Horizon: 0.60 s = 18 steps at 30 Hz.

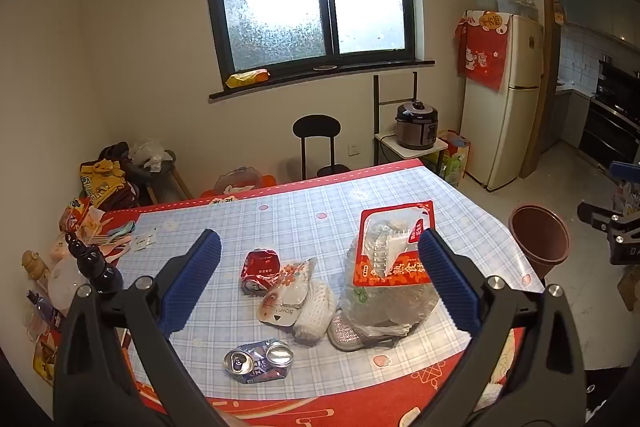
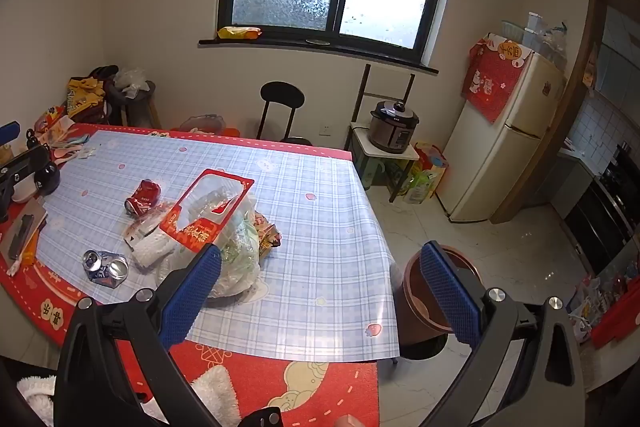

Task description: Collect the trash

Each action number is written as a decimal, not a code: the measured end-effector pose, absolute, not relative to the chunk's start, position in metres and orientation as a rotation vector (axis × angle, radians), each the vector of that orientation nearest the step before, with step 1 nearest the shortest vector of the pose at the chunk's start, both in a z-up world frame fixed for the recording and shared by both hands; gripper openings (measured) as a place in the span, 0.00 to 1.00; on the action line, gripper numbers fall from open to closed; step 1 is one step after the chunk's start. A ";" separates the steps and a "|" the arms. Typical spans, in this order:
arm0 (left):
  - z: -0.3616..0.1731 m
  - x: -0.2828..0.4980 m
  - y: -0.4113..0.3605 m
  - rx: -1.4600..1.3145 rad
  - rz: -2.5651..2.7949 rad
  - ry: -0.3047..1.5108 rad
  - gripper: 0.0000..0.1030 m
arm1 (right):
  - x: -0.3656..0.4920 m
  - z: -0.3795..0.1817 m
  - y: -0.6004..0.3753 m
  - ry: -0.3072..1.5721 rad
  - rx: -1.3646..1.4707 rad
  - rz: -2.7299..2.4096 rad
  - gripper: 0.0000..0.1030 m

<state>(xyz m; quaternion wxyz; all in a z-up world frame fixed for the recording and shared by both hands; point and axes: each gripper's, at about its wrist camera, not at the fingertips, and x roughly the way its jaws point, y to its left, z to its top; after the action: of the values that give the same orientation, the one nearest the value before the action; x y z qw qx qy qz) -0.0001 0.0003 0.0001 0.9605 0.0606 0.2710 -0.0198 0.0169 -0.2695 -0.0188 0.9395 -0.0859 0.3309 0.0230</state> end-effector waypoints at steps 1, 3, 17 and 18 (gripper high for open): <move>0.000 0.000 0.000 0.121 -0.040 0.549 0.95 | 0.017 -0.019 -0.270 0.677 -0.173 0.048 0.95; 0.000 0.000 0.000 0.124 -0.040 0.547 0.95 | 0.017 -0.019 -0.270 0.677 -0.172 0.048 0.95; 0.000 0.000 0.000 0.131 -0.032 0.548 0.95 | 0.019 -0.021 -0.267 0.678 -0.172 0.052 0.95; 0.000 0.000 0.001 0.131 -0.032 0.548 0.95 | 0.019 -0.022 -0.268 0.678 -0.172 0.053 0.95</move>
<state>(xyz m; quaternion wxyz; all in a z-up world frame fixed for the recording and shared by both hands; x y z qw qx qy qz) -0.0005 0.0006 0.0004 0.9605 0.0648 0.2703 -0.0156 0.0193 -0.2676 -0.0219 0.9391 -0.0840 0.3321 0.0259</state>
